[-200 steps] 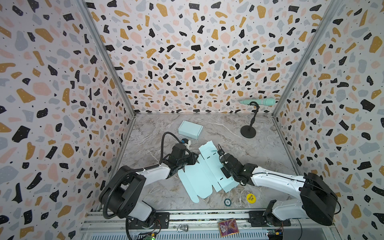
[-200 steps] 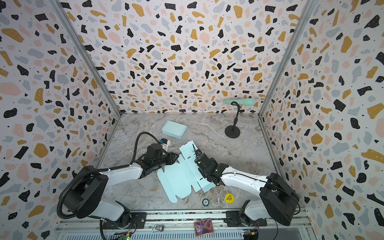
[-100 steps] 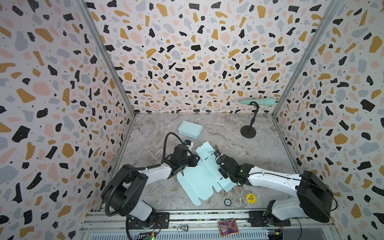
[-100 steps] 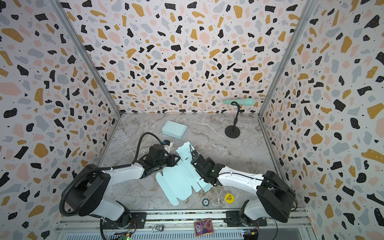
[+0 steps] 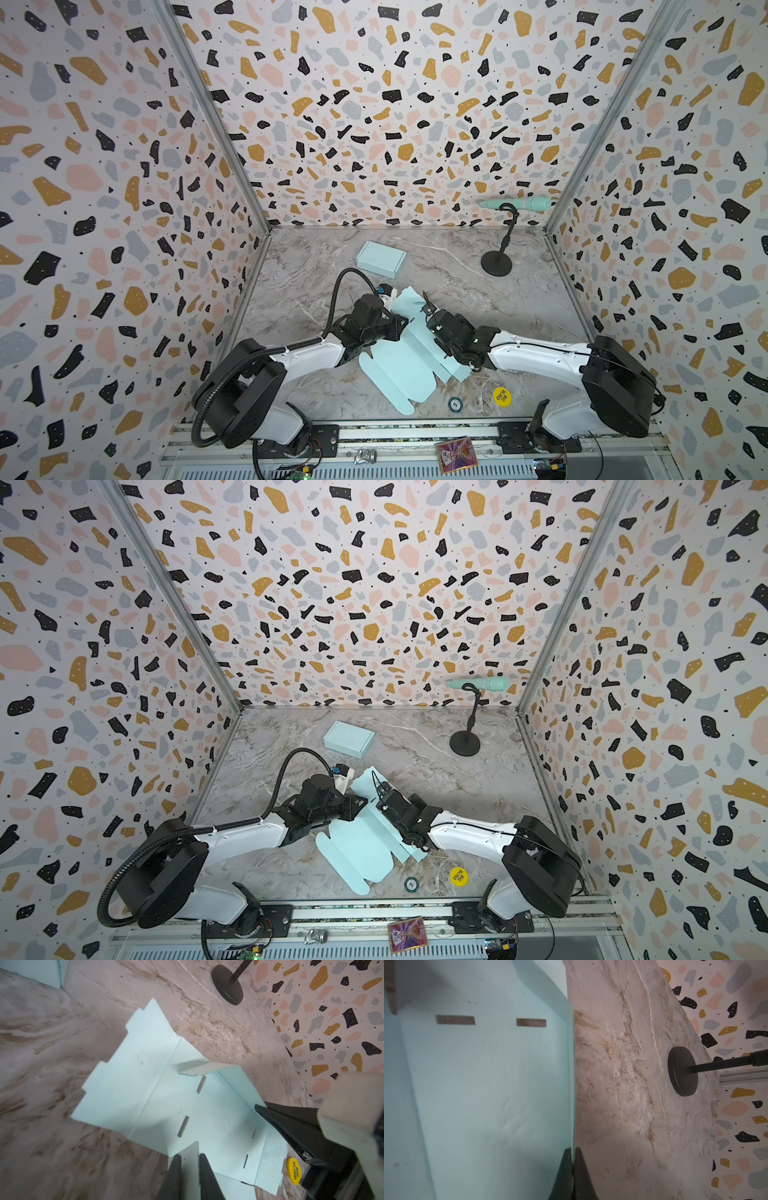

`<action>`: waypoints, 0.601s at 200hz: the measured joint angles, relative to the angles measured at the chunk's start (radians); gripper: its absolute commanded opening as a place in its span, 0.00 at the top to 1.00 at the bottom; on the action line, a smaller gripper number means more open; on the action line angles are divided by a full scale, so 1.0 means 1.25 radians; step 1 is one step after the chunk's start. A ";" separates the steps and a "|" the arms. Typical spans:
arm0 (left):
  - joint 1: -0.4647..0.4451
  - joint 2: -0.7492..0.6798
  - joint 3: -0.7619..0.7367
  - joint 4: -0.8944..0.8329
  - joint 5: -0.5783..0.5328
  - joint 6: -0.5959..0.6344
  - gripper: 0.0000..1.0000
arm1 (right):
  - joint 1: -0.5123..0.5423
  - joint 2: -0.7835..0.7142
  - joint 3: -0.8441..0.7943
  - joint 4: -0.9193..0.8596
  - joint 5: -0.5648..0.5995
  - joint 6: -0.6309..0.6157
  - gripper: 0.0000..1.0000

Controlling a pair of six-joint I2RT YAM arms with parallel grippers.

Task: Fold the paper box

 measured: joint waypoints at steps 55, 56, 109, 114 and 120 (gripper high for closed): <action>0.087 -0.042 -0.031 0.005 0.057 -0.005 0.68 | 0.030 -0.036 -0.052 0.130 0.045 -0.146 1.00; 0.091 -0.044 -0.031 0.005 0.059 -0.004 0.68 | 0.031 -0.037 -0.053 0.135 0.046 -0.148 1.00; 0.264 -0.093 -0.027 0.012 0.093 0.017 0.70 | 0.056 -0.043 -0.114 0.312 0.089 -0.362 1.00; 0.279 -0.082 -0.022 0.010 0.093 0.019 0.71 | 0.061 -0.043 -0.124 0.334 0.092 -0.387 1.00; 0.291 -0.068 -0.016 0.010 0.092 0.020 0.72 | 0.067 -0.044 -0.133 0.356 0.092 -0.414 1.00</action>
